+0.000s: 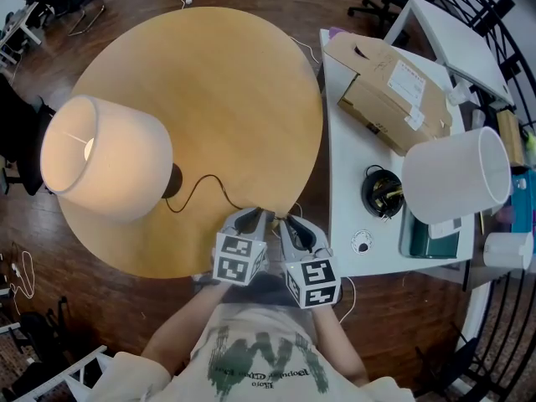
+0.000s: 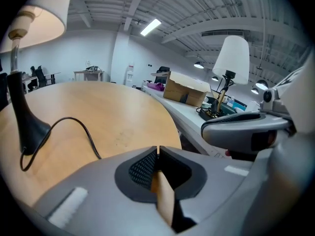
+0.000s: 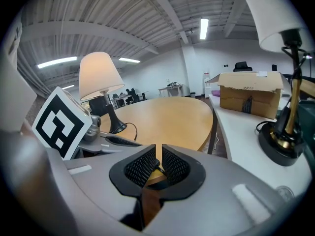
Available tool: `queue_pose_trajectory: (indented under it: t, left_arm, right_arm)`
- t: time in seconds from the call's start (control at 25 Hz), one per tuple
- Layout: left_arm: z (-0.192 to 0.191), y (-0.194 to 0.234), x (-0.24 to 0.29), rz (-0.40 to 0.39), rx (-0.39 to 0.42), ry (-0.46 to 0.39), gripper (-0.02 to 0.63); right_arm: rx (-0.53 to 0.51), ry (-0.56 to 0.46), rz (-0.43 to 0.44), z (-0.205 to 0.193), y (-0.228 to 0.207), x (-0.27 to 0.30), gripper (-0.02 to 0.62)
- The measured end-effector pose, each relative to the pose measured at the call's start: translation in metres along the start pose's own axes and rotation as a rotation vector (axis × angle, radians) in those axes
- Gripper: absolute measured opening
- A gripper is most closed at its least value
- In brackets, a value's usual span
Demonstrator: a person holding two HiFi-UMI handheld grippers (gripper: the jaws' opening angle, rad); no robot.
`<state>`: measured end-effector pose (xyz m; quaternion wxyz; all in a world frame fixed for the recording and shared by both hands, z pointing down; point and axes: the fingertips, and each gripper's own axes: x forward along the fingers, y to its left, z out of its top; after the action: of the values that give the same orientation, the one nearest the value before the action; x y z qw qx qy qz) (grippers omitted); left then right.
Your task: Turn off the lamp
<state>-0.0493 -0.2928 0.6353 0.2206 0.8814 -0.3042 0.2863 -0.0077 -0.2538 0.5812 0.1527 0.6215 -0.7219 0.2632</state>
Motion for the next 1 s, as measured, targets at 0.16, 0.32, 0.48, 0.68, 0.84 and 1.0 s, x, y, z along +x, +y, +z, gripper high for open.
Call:
queue_pose_trajectory:
  t: [0.16,0.32,0.48,0.68,0.84,1.0]
  left_arm:
    - [0.000,0.000,0.002,-0.008,-0.013,-0.018,0.014]
    - [-0.001,0.001,0.003,-0.005,-0.006,-0.016,0.012]
    - [-0.001,0.003,0.002,0.011,0.019,-0.016,0.002]
    - [0.000,0.002,0.002,0.016,0.024,-0.021,0.002]
    - [-0.002,0.004,0.002,0.022,-0.018,-0.019,0.002]
    - [0.007,0.014,-0.013,0.073,-0.061,-0.058,0.002]
  right_arm:
    - [0.006,0.002,-0.004,-0.001,-0.003,-0.001,0.037]
    - [0.004,0.002,-0.001,-0.002,-0.002,-0.001,0.037]
    - [-0.001,0.000,0.012,0.000,0.003,0.002,0.037]
    - [-0.003,-0.001,0.021,0.001,0.005,0.003,0.037]
    - [-0.006,-0.006,0.040,0.005,0.009,0.003,0.037]
    - [-0.016,-0.017,0.088,0.013,0.020,0.006,0.037]
